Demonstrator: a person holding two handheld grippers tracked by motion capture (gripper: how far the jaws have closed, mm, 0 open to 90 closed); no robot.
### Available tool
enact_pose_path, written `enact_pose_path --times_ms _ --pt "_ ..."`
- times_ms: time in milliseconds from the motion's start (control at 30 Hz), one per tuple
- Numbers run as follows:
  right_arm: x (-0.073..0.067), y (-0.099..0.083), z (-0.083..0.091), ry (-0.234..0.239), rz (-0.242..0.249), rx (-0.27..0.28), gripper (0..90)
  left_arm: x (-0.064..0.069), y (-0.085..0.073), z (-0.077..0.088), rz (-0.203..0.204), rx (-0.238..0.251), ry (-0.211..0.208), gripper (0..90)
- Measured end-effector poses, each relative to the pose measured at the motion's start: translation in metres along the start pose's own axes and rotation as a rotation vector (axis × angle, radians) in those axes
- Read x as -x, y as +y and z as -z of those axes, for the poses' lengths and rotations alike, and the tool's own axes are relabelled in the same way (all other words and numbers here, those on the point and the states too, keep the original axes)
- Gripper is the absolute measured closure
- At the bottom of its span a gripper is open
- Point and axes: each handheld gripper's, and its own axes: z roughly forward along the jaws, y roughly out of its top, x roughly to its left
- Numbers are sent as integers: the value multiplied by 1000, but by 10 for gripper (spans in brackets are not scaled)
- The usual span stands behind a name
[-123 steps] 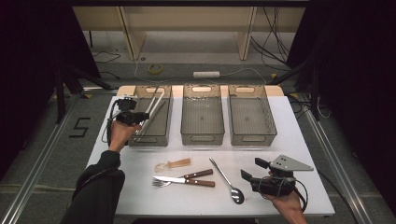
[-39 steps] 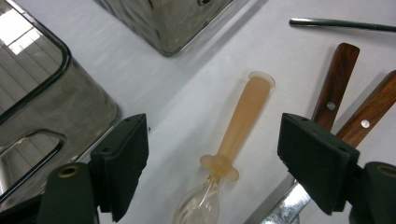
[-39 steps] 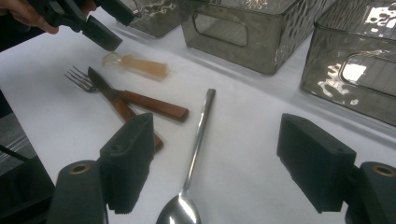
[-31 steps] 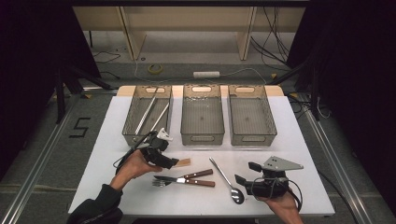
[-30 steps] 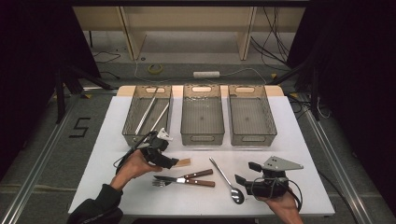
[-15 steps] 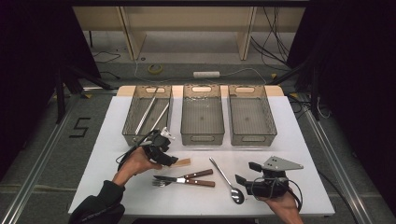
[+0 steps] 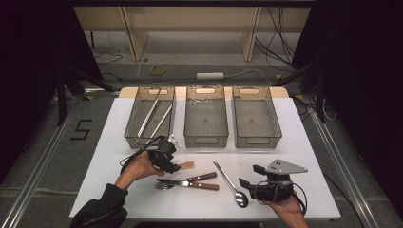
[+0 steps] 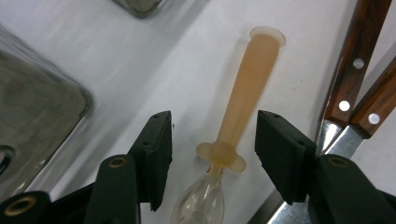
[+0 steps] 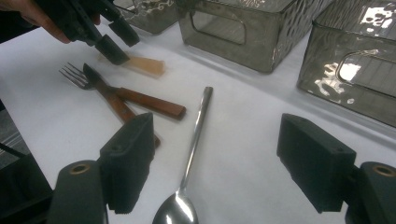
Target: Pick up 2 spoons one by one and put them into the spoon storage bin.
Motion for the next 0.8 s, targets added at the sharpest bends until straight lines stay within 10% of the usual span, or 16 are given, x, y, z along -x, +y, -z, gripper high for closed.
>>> enact_pose_path --times_ms 800 --pt "-1 0 0 -2 1 1 286 6 -1 -8 -45 -37 1 667"
